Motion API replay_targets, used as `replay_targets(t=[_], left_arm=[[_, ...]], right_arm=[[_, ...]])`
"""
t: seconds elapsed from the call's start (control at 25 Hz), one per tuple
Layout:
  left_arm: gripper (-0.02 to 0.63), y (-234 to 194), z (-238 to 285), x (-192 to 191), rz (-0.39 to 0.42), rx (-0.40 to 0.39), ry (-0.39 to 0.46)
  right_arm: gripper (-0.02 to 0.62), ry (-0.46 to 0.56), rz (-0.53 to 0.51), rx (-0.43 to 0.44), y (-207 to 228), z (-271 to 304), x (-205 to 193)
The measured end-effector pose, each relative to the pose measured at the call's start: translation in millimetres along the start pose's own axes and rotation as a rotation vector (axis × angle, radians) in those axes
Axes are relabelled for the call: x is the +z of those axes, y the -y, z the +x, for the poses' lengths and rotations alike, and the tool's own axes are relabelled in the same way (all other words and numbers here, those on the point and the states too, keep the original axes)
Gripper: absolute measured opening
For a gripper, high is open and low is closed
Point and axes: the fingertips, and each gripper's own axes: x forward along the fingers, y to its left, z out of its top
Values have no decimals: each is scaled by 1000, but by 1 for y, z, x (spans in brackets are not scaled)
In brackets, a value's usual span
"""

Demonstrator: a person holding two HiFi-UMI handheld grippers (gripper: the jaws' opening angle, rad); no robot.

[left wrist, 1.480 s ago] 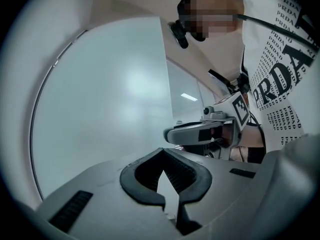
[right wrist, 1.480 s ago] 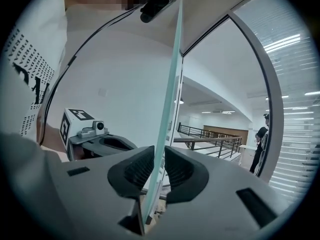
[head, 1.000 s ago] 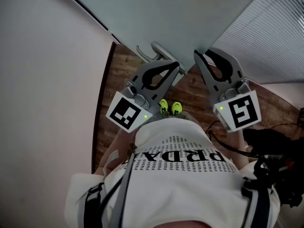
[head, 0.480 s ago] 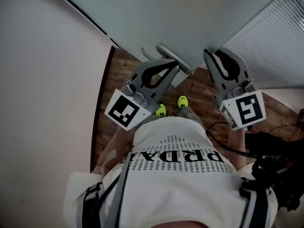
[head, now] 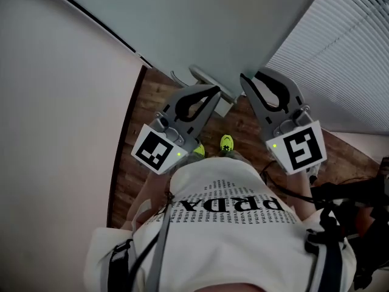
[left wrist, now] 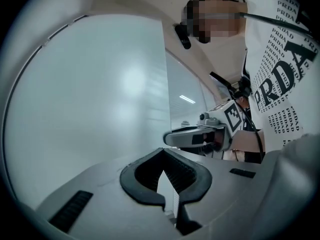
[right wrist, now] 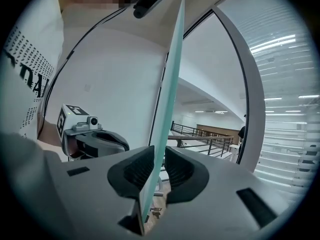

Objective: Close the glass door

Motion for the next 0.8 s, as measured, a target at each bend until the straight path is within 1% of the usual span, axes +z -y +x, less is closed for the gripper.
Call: replay_targets(t=[0.12,0.24,0.44,0.64,0.8], left_arm=[[0,1,-1,-2,2,22,0],[0,3,-1,-5,-8,25,9],[0,2,-2,1,6,-22,13],[0,-2,4,19,22,-60,54],[0,1,7,35,35,-72,4]], right_arm=[[57,11,-4,2,3,1,1],[57,21,-6,-7,6,1,-2],[57,7,7,-65,10,-5,2],[57,-3,-4,-103,16,-7,5],[57,-2,43,-89,13,-6,12]])
